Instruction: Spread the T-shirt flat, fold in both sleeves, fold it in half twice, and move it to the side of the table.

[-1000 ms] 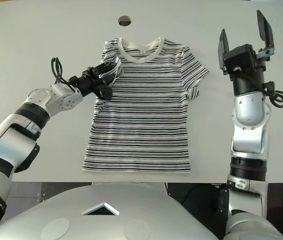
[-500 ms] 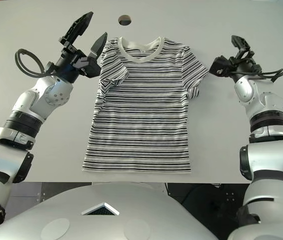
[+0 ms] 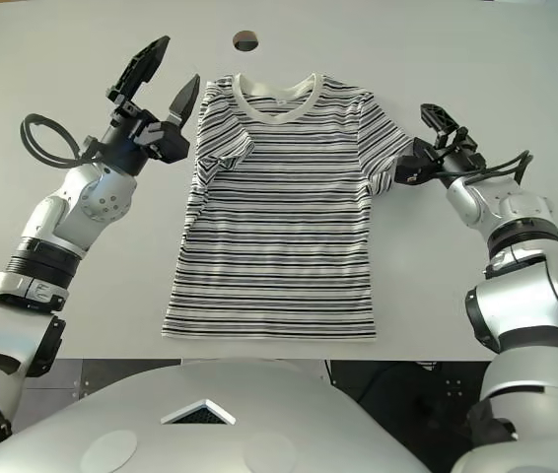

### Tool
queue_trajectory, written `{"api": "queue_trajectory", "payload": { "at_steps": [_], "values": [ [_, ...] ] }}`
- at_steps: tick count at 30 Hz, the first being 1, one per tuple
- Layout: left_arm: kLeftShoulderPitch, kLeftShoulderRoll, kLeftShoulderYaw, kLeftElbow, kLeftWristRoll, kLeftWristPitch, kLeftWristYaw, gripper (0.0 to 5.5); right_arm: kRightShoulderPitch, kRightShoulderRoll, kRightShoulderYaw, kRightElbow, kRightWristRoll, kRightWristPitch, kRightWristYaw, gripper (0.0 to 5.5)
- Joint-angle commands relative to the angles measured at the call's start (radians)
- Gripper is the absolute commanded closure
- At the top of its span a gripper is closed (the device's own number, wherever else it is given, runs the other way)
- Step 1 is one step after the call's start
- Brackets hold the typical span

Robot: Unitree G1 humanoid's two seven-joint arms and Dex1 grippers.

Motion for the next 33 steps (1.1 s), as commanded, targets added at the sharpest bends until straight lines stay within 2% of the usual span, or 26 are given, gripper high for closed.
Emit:
{"api": "queue_trajectory", "payload": {
  "at_steps": [1, 7, 17, 27, 33],
  "values": [
    [0.015, -0.003, 0.007, -0.011, -0.002, 0.006, -0.025, 2.58, 0.008, 0.013, 0.046, 0.003, -0.021, -0.028, 0.003, 2.06],
    [0.022, -0.008, 0.011, -0.014, -0.002, 0.008, -0.036, 2.58, 0.001, 0.003, 0.071, -0.006, -0.017, -0.051, 0.011, 2.06],
    [0.028, -0.008, 0.016, -0.017, -0.005, 0.008, -0.037, 2.53, -0.007, -0.009, 0.106, -0.005, -0.014, -0.059, 0.018, 3.89],
    [0.038, -0.011, 0.021, -0.035, -0.007, 0.004, -0.046, 2.53, -0.013, -0.005, 0.097, 0.021, 0.008, -0.025, 0.022, 5.39],
    [0.043, -0.011, 0.023, -0.050, -0.009, 0.003, -0.054, 2.53, -0.007, -0.006, 0.090, 0.014, 0.022, -0.035, 0.012, 5.39]
  ]
}}
